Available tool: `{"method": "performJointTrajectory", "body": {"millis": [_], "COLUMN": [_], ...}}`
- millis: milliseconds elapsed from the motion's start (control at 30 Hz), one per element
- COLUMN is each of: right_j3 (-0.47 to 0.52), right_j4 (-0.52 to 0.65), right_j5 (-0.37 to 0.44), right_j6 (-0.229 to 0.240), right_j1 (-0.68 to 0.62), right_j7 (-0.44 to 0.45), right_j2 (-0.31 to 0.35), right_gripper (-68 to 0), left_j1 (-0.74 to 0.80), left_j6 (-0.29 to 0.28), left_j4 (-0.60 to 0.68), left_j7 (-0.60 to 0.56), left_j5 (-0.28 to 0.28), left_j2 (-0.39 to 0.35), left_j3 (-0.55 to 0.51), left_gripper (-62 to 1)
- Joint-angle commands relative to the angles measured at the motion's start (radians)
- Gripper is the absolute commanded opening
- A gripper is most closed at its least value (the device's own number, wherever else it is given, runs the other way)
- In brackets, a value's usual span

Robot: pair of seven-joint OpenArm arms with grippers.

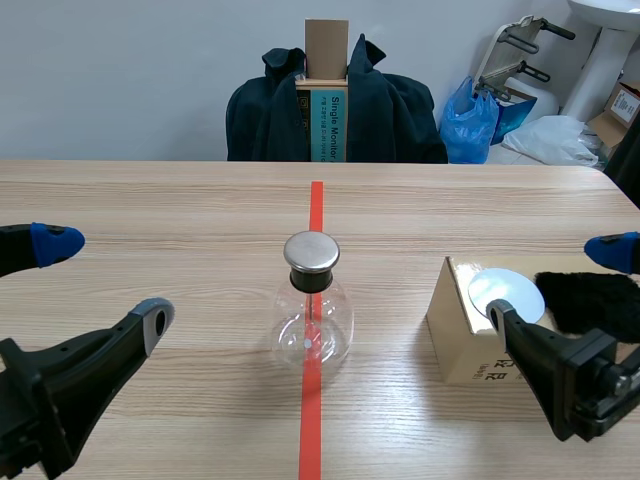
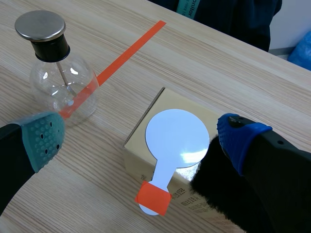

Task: Do the electroscope experiment.
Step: 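Pick up the white charging plate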

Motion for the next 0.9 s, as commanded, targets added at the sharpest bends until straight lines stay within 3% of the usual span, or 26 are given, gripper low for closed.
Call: {"method": "performJointTrajectory", "body": {"millis": [0,700,800,867], "right_j3": [0.010,0.010,0.014,0.025], "right_j4": [0.004,0.004,0.005,0.014], "right_j5": [-0.011,-0.014,-0.097,-0.203], "right_j6": [-0.049,-0.049,-0.048,-0.048], "right_j1": [0.028,0.028,0.028,0.028], "right_j7": [0.043,0.035,0.048,0.086], "right_j2": [-0.005,-0.005,0.000,0.000], "right_gripper": [-2.0,-2.0,-2.0,-2.0], "left_j1": [0.000,-0.001,-0.001,-0.001], "left_j6": [0.001,0.000,0.000,0.000], "left_j4": [0.018,0.018,0.018,0.018], "left_j7": [-0.017,-0.018,-0.018,-0.018], "left_j5": [0.000,0.001,0.001,0.001], "left_j2": [0.000,0.000,0.000,0.000], "left_j3": [0.002,0.002,0.002,0.002], "left_gripper": [1.4,1.4,1.4,1.4]}}
